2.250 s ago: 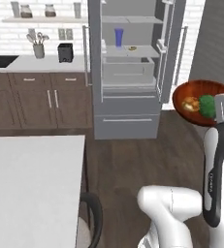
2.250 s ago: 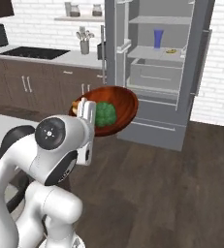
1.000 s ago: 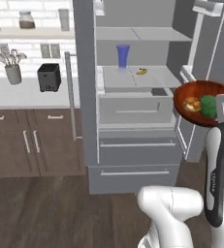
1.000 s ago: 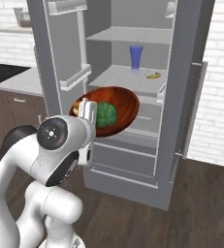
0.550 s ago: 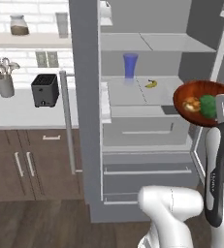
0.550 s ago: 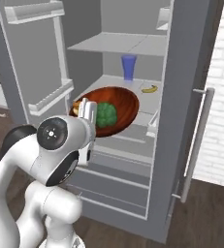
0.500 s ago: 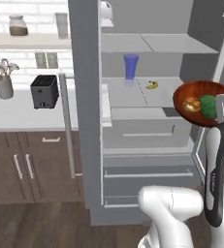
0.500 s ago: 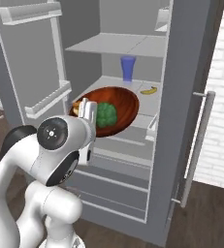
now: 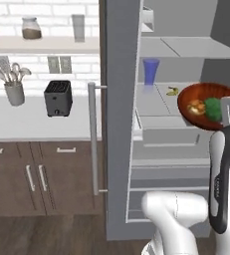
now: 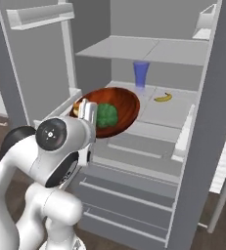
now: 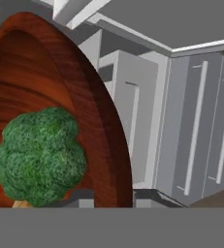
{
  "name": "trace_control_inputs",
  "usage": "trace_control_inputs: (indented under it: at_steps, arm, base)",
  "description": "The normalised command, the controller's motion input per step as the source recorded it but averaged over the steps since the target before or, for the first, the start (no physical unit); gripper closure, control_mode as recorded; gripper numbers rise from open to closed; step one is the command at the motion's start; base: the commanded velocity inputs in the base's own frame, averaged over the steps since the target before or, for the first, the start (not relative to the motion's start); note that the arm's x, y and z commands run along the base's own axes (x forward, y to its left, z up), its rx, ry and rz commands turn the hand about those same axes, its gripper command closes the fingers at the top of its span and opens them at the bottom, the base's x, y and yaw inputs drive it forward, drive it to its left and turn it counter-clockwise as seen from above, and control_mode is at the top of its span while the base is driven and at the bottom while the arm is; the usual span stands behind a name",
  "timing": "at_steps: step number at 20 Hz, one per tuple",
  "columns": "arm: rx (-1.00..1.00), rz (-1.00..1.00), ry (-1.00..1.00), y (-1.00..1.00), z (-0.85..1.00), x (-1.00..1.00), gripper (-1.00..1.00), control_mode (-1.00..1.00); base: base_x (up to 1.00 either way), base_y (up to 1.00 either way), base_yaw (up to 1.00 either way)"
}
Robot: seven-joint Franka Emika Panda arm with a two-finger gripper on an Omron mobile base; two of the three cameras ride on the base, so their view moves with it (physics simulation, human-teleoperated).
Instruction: Pick the chicken drumstick and broccoli from their plates and place them in the bowl. Then put the bowl in the fridge.
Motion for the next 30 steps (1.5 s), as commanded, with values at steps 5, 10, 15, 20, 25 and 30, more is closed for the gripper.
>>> trace_control_inputs:
  at_steps: [5, 10, 15, 20, 25, 30]
  arm:
    - [0.0, 0.0, 0.0, 0.0, 0.0, 0.0, 1.0, 1.0]
    - [0.0, 0.0, 0.0, 0.0, 0.0, 0.0, 1.0, 1.0]
    - [0.0, 0.0, 0.0, 0.0, 0.0, 0.0, 1.0, 1.0]
    - [0.0, 0.0, 0.0, 0.02, -0.15, 0.54, 1.0, -1.0]
    - [0.01, 0.08, 0.0, 0.13, -0.43, 0.83, 1.0, -1.0]
    - [0.07, 0.23, 0.09, 0.11, -0.46, 0.98, 1.0, -1.0]
  base:
    - [0.95, -0.02, 0.02]
    - [0.46, 0.0, 0.0]
    - [0.37, 0.0, 0.0]
    - [0.0, 0.0, 0.0]
    - [0.0, 0.0, 0.0]
    - [0.0, 0.0, 0.0]
